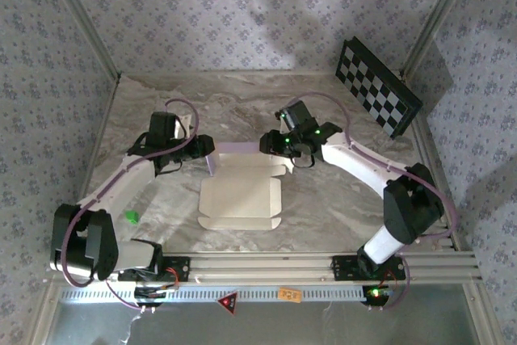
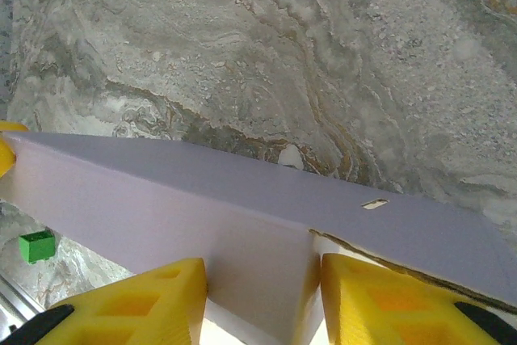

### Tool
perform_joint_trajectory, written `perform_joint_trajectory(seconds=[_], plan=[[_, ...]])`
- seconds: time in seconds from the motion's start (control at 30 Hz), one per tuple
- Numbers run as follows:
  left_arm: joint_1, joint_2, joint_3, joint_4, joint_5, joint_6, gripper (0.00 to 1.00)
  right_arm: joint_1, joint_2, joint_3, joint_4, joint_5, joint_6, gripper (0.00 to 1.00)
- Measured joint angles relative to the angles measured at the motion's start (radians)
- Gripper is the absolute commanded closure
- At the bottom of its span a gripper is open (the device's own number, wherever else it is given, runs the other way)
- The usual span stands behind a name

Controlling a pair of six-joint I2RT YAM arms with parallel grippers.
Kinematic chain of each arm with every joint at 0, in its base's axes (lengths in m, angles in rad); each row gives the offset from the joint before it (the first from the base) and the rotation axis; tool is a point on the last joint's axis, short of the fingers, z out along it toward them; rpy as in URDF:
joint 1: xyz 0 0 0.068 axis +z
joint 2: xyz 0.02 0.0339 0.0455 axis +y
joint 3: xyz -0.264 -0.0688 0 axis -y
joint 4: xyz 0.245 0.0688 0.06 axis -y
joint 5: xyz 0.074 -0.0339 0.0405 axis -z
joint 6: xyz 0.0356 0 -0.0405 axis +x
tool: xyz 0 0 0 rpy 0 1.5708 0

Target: Fold the paper box

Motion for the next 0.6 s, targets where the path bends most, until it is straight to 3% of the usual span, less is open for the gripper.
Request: perform_joint_trajectory(seconds=[0.6], plan=[[-0.108,-0.149,-0.09,-0.084,-0.024,-0.102,0.53,-0.028,0.173,0.275,-0.24,0.008,-0.257,0.57]])
